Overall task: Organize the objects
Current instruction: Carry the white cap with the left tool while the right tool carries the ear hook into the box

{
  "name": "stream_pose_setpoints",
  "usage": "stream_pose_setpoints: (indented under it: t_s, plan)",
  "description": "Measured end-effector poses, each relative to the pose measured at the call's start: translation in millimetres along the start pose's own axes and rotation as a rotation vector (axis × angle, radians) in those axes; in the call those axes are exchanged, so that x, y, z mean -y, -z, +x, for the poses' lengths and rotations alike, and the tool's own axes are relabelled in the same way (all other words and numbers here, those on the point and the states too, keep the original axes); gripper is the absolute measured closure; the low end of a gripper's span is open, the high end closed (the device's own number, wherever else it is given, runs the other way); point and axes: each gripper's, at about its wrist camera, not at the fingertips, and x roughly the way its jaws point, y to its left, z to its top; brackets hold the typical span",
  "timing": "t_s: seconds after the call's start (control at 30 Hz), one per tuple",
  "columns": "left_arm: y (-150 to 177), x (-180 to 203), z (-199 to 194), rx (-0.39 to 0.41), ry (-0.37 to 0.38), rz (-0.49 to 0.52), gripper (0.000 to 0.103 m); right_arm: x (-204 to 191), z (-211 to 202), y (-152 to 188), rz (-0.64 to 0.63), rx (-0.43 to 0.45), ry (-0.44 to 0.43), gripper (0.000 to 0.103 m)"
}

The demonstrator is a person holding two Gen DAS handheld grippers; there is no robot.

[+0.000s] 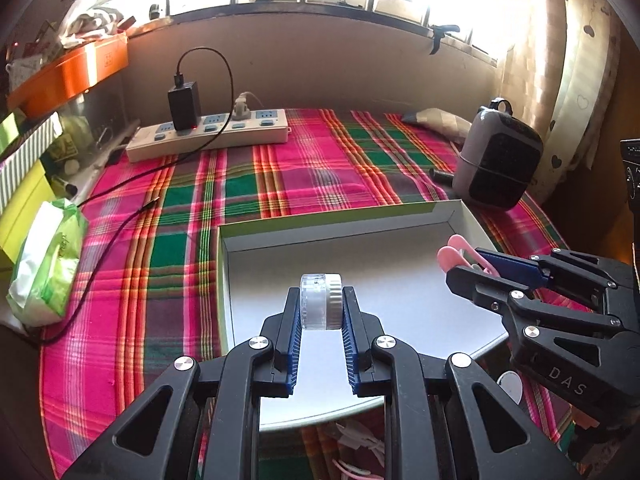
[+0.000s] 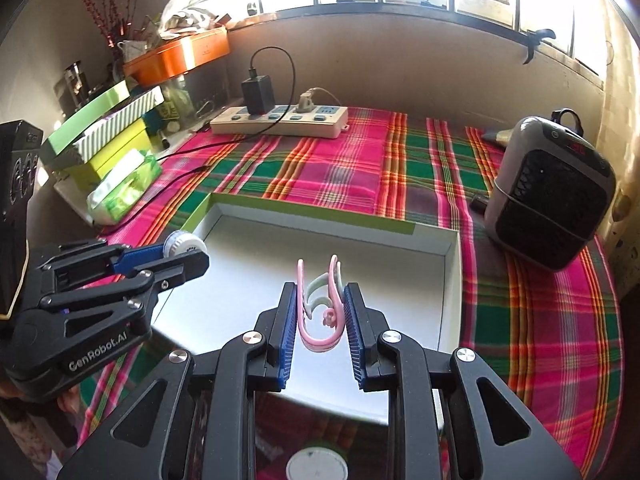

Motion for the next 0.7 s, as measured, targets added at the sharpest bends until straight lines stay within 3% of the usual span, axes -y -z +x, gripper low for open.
stream_pose_setpoints:
  t_s: [0.7]
  plan:
    - [-23,-6,63,-0.085,-0.027,-0.004,0.086,25,65,-22,0.058,-0.118,0.036,0.079]
